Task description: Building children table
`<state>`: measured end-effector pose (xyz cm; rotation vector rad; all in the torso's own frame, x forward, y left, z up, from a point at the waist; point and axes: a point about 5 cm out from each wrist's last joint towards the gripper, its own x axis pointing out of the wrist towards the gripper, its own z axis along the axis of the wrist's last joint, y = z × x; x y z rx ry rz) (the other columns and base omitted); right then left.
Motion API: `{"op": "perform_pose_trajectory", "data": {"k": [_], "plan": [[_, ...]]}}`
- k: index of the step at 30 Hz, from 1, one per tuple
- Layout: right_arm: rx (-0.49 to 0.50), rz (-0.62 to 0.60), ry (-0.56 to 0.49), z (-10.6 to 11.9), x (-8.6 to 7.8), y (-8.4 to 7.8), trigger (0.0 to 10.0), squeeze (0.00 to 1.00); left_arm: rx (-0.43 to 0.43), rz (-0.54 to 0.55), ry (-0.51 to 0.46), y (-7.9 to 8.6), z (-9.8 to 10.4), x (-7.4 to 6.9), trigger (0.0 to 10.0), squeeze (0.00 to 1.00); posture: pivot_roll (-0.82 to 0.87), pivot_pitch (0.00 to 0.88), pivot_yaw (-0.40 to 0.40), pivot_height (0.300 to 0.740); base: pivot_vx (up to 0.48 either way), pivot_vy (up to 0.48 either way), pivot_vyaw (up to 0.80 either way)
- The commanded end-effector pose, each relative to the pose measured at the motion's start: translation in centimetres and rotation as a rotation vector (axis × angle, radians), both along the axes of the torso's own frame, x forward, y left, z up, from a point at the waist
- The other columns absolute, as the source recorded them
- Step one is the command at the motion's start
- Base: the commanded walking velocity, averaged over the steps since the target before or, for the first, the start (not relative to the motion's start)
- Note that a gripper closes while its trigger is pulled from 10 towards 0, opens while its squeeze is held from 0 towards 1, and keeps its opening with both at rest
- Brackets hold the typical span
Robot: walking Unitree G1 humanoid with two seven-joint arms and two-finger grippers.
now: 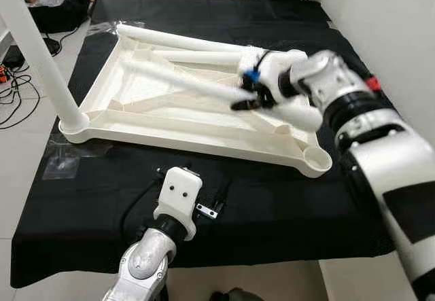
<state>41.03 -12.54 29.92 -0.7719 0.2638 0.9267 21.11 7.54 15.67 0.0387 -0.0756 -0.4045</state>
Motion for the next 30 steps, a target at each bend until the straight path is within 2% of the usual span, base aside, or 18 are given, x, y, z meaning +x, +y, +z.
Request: {"op": "perform_pose_trajectory", "data": {"k": [1, 5, 8, 9, 11, 12, 13, 14, 17, 19, 21, 23, 24, 25, 26, 27, 29, 30], "plan": [[0.029, -0.016, -0.014, 0.7, 0.0, -0.6, 0.0, 0.0, 0.003, 0.002, 0.009, 0.0, -0.4, 0.0, 10.0, 0.0, -0.02, 0.136, -0.144, 0.74, 0.0, 0.0, 0.0], [0.032, -0.016, -0.015, 0.7, 0.0, -0.7, 0.0, 0.0, 0.003, 0.002, 0.008, 0.0, -0.4, 0.0, 10.0, 0.0, -0.02, 0.136, -0.144, 0.74, 0.0, 0.0, 0.0], [0.335, -0.14, -0.1, 2.7, 0.5, -1.4, 0.0, 0.0, 0.001, 0.012, -0.003, 0.2, -0.1, 0.4, 10.0, 0.0, 0.0, 0.117, -0.133, 0.74, 0.0, 0.0, 0.0], [0.335, -0.14, -0.1, 2.7, 0.5, -1.4, 0.0, 0.0, 0.001, 0.012, -0.003, 0.2, -0.1, 0.4, 10.0, 0.0, 0.0, 0.117, -0.133, 0.74, 0.0, 0.0, 0.0], [0.584, -0.217, -0.16, 4.7, 0.6, -1.6, 0.0, 0.0, -0.01, 0.024, -0.015, 0.5, 0.3, 0.8, 10.0, 0.0, 0.01, 0.105, -0.124, 0.74, 0.0, 0.0, 0.0], [0.584, -0.217, -0.16, 4.7, 0.6, -1.6, 0.0, 0.0, -0.01, 0.024, -0.015, 0.5, 0.3, 0.8, 10.0, 0.0, 0.01, 0.105, -0.124, 0.74, 0.0, 0.0, 0.0], [0.655, -0.251, -0.181, 5.4, 0.7, -1.8, 0.0, 0.0, -0.014, 0.027, -0.018, 0.6, 0.5, 1.0, 10.0, 0.0, 0.01, 0.105, -0.124, 0.74, 0.0, 0.0, 0.0], [0.655, -0.251, -0.181, 5.4, 0.7, -1.8, 0.0, 0.0, -0.014, 0.027, -0.018, 0.6, 0.5, 1.0, 10.0, 0.0, 0.01, 0.105, -0.124, 0.74, 0.0, 0.0, 0.0], [0.845, -0.392, -0.227, 6.4, 0.9, -3.1, 0.0, 0.0, -0.022, 0.03, -0.028, 0.8, 0.7, 1.7, 10.0, 0.0, 0.01, 0.082, -0.11, 0.74, 0.0, 0.0, 0.0], [0.972, -0.462, -0.217, 6.2, 1.0, -3.9, 0.0, 0.0, -0.029, 0.035, -0.027, 1.0, 0.9, 2.1, 10.0, 0.0, 0.01, 0.067, -0.103, 0.74, 0.0, 0.0, 0.0], [1.052, -0.483, -0.202, 5.7, 1.1, -4.1, 0.0, 0.0, -0.034, 0.04, -0.025, 1.1, 1.1, 2.5, 10.0, 0.0, 0.01, 0.057, -0.094, 0.74, 0.0, 0.0, 0.0], [1.079, -0.481, -0.196, 5.3, 1.1, -4.1, 0.0, 0.0, -0.038, 0.042, -0.024, 1.2, 1.2, 2.6, 10.0, 0.0, 0.01, 0.057, -0.094, 0.74, 0.0, 0.0, 0.0], [1.115, -0.467, -0.184, 4.6, 1.1, -3.8, 0.0, 0.0, -0.032, 0.047, -0.028, 1.4, 1.4, 3.0, 10.0, 0.74, 0.02, 0.048, -0.093, 0.74, 0.0, 0.0, 0.0], [1.139, -0.459, -0.176, 4.2, 1.1, -3.6, 0.0, 0.0, -0.028, 0.051, -0.031, 1.5, 1.5, 3.2, 10.0, 0.74, 0.02, 0.048, -0.093, 0.74, 0.0, 0.0, 0.0], [1.18, -0.427, -0.16, 3.2, 0.9, -2.7, 0.0, 0.0, -0.02, 0.043, -0.043, 1.7, 1.7, 3.6, 10.0, 1.0, 0.01, 0.035, -0.08, 0.74, 0.0, 0.0, 0.0], [1.18, -0.427, -0.16, 3.2, 0.9, -2.7, 0.0, 0.0, -0.02, 0.043, -0.043, 1.7, 1.7, 3.6, 10.0, 1.0, 0.01, 0.035, -0.08, 0.74, 0.0, 0.0, 0.0], [1.218, -0.369, -0.143, 1.4, 0.0, -0.8, 0.0, 0.0, 0.01, 0.044, -0.06, 2.1, 2.1, 4.3, 10.0, 1.0, 0.02, 0.025, -0.074, 0.74, 0.0, 0.0, 0.0], [1.218, -0.369, -0.143, 1.4, 0.0, -0.8, 0.0, 0.0, 0.01, 0.044, -0.06, 2.1, 2.1, 4.3, 10.0, 1.0, 0.02, 0.025, -0.074, 0.74, 0.0, 0.0, 0.0]]}}
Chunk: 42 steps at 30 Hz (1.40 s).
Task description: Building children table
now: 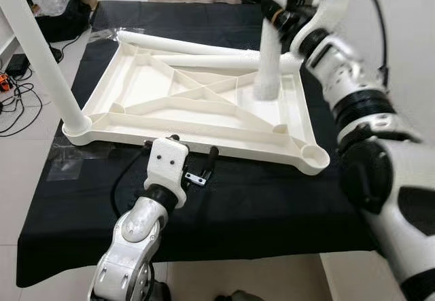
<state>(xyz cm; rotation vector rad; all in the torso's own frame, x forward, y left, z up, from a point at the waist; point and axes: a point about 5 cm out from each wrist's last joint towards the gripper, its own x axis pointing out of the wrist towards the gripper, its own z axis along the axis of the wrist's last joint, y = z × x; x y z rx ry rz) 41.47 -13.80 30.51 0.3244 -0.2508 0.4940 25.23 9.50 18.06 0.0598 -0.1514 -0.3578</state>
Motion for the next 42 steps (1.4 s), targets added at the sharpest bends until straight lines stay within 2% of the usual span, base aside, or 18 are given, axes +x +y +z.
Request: {"op": "perform_pose_trajectory", "data": {"k": [1, 2, 3, 4, 5, 8, 10, 14, 19, 22, 29, 35, 42], "plan": [[0.029, 0.035, -0.043, 0.3, -0.8, 1.0, 0.0, 0.0, 0.016, 0.003, 0.016, 0.3, -0.2, 0.4, 10.0, 1.0, 0.02, 0.023, -0.073, 0.74, 0.0, 0.0, 0.0], [0.04, 0.048, -0.056, -0.1, -1.4, 1.7, 0.0, 0.0, 0.027, 0.011, 0.022, 0.5, -0.2, 0.7, 10.0, 1.0, 0.02, 0.022, -0.072, 0.74, 0.0, 0.0, 0.0], [0.04, 0.048, -0.056, -0.1, -1.4, 1.7, 0.0, 0.0, 0.027, 0.011, 0.022, 0.5, -0.2, 0.7, 10.0, 1.0, 0.02, 0.022, -0.072, 0.74, 0.0, 0.0, 0.0], [0.051, 0.063, -0.076, -0.6, -2.0, 2.5, 0.0, 0.0, 0.041, 0.015, 0.027, 0.5, -0.2, 1.1, 10.0, 0.0, 0.02, 0.017, -0.069, 0.74, 0.0, 0.0, 0.0], [0.051, 0.063, -0.076, -0.6, -2.0, 2.5, 0.0, 0.0, 0.041, 0.015, 0.027, 0.5, -0.2, 1.1, 10.0, 0.0, 0.02, 0.017, -0.069, 0.74, 0.0, 0.0, 0.0], [0.117, 0.108, -0.114, -1.2, -4.0, 4.4, 0.0, 0.0, 0.069, 0.026, 0.021, 0.8, 0.4, 2.3, 10.0, 0.0, 0.02, 0.01, -0.063, 0.74, 0.0, 0.0, 0.0], [0.13, 0.121, -0.119, -1.3, -4.4, 4.7, 0.0, 0.0, 0.076, 0.031, 0.015, 0.9, 0.5, 2.6, 10.0, 0.0, 0.02, 0.01, -0.063, 0.74, 0.0, 0.0, 0.0], [0.106, 0.17, -0.223, -0.7, -6.4, 6.0, 0.0, 0.0, 0.109, 0.031, -0.008, 1.2, 1.0, 3.5, 10.0, 0.0, 0.02, 0.007, -0.059, 0.74, 0.0, 0.0, 0.0], [0.102, 0.214, -0.189, -1.4, -7.8, 7.0, 0.0, 0.0, 0.109, 0.016, -0.006, 0.8, 1.1, 3.9, 10.0, 0.0, 0.02, 0.001, -0.055, 0.74, 0.0, 0.0, 0.0], [0.099, 0.221, -0.186, -1.5, -8.0, 7.1, 0.0, 0.0, 0.101, 0.008, -0.006, 0.6, 1.1, 3.9, 10.0, 0.0, 0.02, 0.001, -0.055, 0.74, 0.0, 0.0, 0.0], [0.082, 0.229, -0.164, -2.1, -9.2, 7.7, 0.0, 0.0, 0.093, -0.112, 0.029, -1.3, 0.5, 3.3, 10.0, 0.0, 0.02, 0.006, -0.055, 0.74, 0.0, 0.0, 0.0], [0.098, 0.208, -0.183, -1.2, -9.3, 8.0, 0.0, 0.0, 0.099, -0.146, 0.064, -2.2, -0.5, 3.0, 10.0, 0.0, 0.02, 0.006, -0.055, 0.74, 0.0, 0.0, 0.0], [0.106, 0.21, -0.185, -0.9, -9.4, 8.4, 0.0, 0.0, 0.1, -0.129, 0.062, -2.3, -0.6, 3.2, 10.0, 0.0, 0.02, 0.006, -0.06, 0.74, 0.0, 0.0, 0.0]]}}
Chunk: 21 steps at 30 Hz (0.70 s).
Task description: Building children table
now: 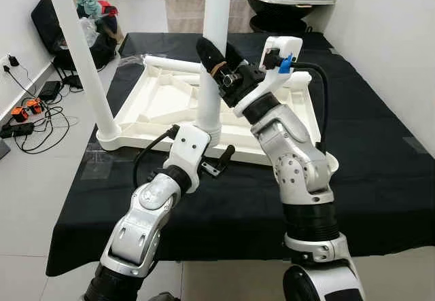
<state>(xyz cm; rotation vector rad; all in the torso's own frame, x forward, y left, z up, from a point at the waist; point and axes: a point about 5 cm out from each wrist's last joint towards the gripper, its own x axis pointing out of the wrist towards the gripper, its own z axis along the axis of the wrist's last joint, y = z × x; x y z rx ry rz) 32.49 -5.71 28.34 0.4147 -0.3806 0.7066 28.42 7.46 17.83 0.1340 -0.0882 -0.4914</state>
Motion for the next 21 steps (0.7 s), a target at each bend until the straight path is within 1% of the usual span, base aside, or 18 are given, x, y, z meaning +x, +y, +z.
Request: {"op": "perform_pose_trajectory", "data": {"k": [1, 3, 5, 8, 10, 12, 15, 21], "plan": [[0.011, 0.006, -0.046, 1.3, -0.4, 0.3, 0.0, 0.0, 0.007, -0.003, 0.011, -0.2, -0.4, 0.0, 10.0, 0.0, 0.02, 0.006, -0.06, 0.74, 0.0, 0.0, 0.0], [0.008, 0.007, -0.047, 1.3, -0.4, 0.4, 0.0, 0.0, 0.005, 0.012, 0.011, -0.1, -0.4, 0.1, 10.0, 0.0, 0.02, 0.006, -0.06, 0.74, 0.0, 0.0, 0.0], [-0.018, 0.015, -0.048, 0.6, -0.8, 0.6, 0.0, 0.0, -0.004, 0.053, -0.014, 0.4, 0.0, 0.5, 10.0, 0.0, 0.02, 0.006, -0.06, 0.74, 0.0, 0.0, 0.0], [-0.033, 0.016, -0.046, 0.2, -1.0, 0.7, 0.0, 0.0, -0.01, 0.064, -0.021, 0.5, 0.2, 0.7, 10.0, 0.0, 0.02, 0.006, -0.06, 0.74, 0.0, 0.0, 0.0], [-0.036, 0.017, -0.041, 0.0, -1.1, 0.7, 0.0, 0.0, 0.001, 0.064, -0.033, 0.4, 0.4, 0.7, 10.0, 0.0, 0.02, 0.006, -0.06, 0.74, 0.0, 0.0, 0.0], [-0.042, 0.016, -0.031, -0.4, -1.1, 0.7, 0.0, 0.0, 0.002, 0.052, -0.045, 0.0, 0.7, 0.6, 10.0, 0.0, 0.02, 0.006, -0.06, 0.74, 0.0, 0.0, 0.0], [-0.045, 0.012, -0.022, -0.7, -1.1, 0.8, 0.0, 0.0, -0.015, 0.037, -0.042, -0.4, 0.7, 0.5, 10.0, 0.0, 0.01, 0.007, -0.057, 0.74, 0.0, 0.0, 0.0], [-0.05, 0.004, -0.017, -1.0, -1.1, 0.8, 0.0, 0.0, -0.024, 0.032, -0.035, -0.6, 0.7, 0.4, 10.0, 0.0, 0.02, 0.009, -0.058, 0.74, 0.0, 0.0, 0.0]]}}
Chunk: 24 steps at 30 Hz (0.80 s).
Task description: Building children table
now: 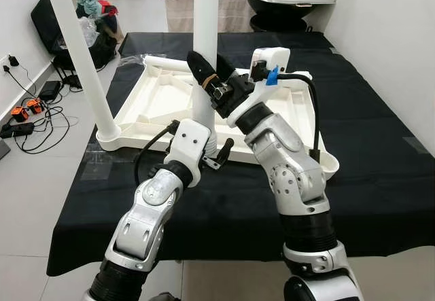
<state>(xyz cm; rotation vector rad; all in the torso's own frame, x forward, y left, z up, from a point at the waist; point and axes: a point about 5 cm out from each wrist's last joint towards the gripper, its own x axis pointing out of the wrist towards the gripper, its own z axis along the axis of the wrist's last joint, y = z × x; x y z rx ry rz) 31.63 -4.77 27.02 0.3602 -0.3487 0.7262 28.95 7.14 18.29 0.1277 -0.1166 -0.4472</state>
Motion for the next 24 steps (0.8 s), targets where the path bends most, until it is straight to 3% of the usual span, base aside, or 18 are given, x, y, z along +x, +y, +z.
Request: {"op": "perform_pose_trajectory", "data": {"k": [1, 2, 7, 8, 24], "plan": [[0.01, -0.014, -0.023, 0.1, -0.2, -0.2, 0.0, 0.0, -0.009, -0.009, -0.007, -0.3, 0.2, -0.2, 10.0, 0.0, 0.02, 0.012, -0.058, 0.74, 0.0, 0.0, 0.0], [0.007, -0.022, -0.022, 0.1, -0.1, -0.2, 0.0, 0.0, -0.007, -0.006, -0.02, -0.3, 0.3, -0.1, 6.7, 0.0, 0.02, 0.01, -0.057, 0.74, 0.0, 0.0, 0.0], [0.006, -0.027, -0.022, 0.1, -0.1, -0.3, 0.0, 0.0, -0.005, -0.003, -0.029, -0.2, 0.4, -0.1, 6.7, 0.0, 0.02, 0.01, -0.057, 0.74, 0.0, 0.0, 0.0], [0.005, -0.029, -0.023, 0.0, -0.1, -0.3, 0.0, 0.0, -0.007, 0.001, -0.033, -0.2, 0.5, -0.1, 0.0, 0.0, 0.02, 0.01, -0.058, 0.74, 0.0, 0.0, 0.0], [0.003, -0.086, -0.017, -0.2, 0.3, -1.0, 0.0, 0.0, 0.021, 0.075, -0.042, 0.9, 0.2, 0.2, 0.0, 0.0, 0.02, 0.008, -0.055, 0.74, 0.0, 0.0, 0.0]]}}
